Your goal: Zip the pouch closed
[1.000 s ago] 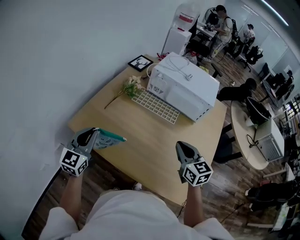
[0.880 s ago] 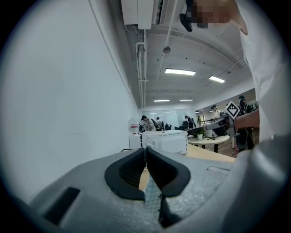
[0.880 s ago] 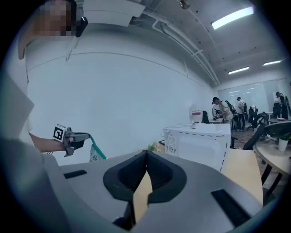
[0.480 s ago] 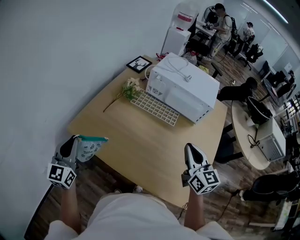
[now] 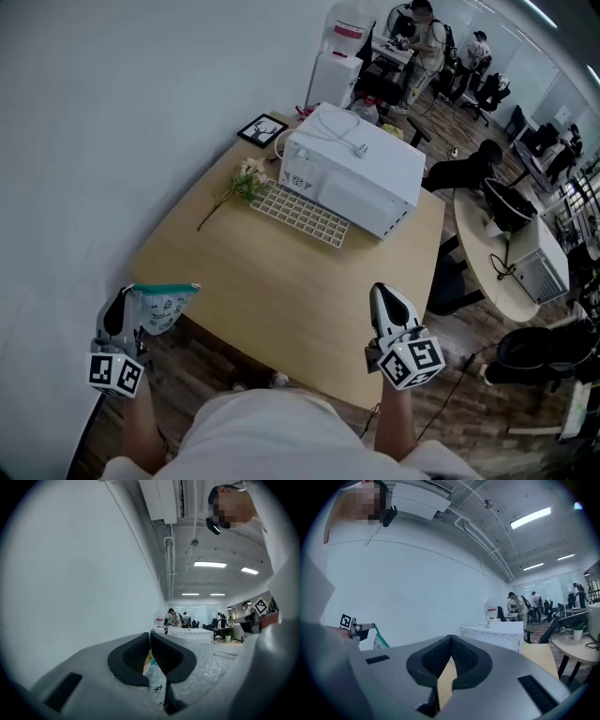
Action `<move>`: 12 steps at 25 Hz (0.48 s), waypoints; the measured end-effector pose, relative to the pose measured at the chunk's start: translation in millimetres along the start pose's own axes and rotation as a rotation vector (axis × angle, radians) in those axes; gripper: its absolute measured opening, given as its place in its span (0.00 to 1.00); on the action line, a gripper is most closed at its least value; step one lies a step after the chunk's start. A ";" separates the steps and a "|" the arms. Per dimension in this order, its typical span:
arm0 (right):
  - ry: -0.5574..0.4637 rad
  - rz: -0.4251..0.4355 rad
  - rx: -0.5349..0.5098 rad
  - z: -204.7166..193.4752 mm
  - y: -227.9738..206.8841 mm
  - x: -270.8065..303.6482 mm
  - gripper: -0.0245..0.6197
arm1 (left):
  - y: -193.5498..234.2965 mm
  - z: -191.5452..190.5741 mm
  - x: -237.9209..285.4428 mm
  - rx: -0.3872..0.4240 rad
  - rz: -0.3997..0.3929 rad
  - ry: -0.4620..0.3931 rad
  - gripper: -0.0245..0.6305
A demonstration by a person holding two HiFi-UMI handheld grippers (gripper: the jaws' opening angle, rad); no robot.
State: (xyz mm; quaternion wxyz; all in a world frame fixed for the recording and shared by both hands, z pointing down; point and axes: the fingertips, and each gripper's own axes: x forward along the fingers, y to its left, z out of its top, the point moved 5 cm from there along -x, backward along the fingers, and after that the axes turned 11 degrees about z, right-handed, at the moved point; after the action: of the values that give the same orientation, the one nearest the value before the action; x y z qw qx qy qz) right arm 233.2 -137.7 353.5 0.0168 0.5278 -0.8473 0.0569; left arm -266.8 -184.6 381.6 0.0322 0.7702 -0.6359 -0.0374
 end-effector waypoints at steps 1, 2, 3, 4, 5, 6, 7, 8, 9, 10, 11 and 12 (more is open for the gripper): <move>0.004 0.001 -0.004 -0.1 1.6 -1.6 0.04 | 1.4 -2.7 0.5 -0.017 0.015 0.003 0.07; 0.010 0.002 -0.011 -0.4 3.5 -2.8 0.04 | 1.7 -5.1 1.4 -0.028 0.028 0.005 0.07; 0.016 0.004 -0.017 -1.0 5.6 -3.7 0.04 | 1.2 -7.1 2.1 -0.033 0.037 0.006 0.07; 0.021 0.004 -0.021 -1.8 7.6 -4.6 0.04 | 0.1 -8.7 2.5 -0.036 0.040 0.007 0.07; 0.023 0.001 -0.022 -2.4 9.3 -5.7 0.04 | -1.3 -9.7 2.6 -0.036 0.038 0.007 0.07; 0.022 -0.002 -0.021 -2.7 10.4 -6.9 0.04 | -3.0 -10.3 2.4 -0.035 0.034 0.006 0.07; 0.018 -0.006 -0.021 -2.5 11.1 -7.9 0.04 | -4.4 -10.4 2.1 -0.036 0.032 0.003 0.07; 0.015 -0.010 -0.022 -1.7 11.8 -8.5 0.04 | -5.2 -9.7 1.4 -0.036 0.031 -0.002 0.07; 0.011 -0.012 -0.023 -0.5 12.7 -8.9 0.04 | -5.6 -8.3 0.2 -0.036 0.031 -0.009 0.07; 0.009 -0.013 -0.024 0.9 14.0 -9.2 0.04 | -5.6 -6.4 -1.4 -0.037 0.032 -0.015 0.07; 0.007 -0.015 -0.026 2.3 15.3 -9.6 0.04 | -5.4 -4.3 -3.3 -0.040 0.033 -0.022 0.07; 0.005 -0.016 -0.029 3.5 16.6 -9.9 0.04 | -5.2 -2.3 -5.3 -0.043 0.036 -0.029 0.07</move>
State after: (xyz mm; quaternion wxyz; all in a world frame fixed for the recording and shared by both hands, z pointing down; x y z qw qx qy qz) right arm 222.8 -122.0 347.8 0.0268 0.5341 -0.8437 0.0459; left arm -262.6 -178.4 383.4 0.0404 0.7573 -0.6489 -0.0616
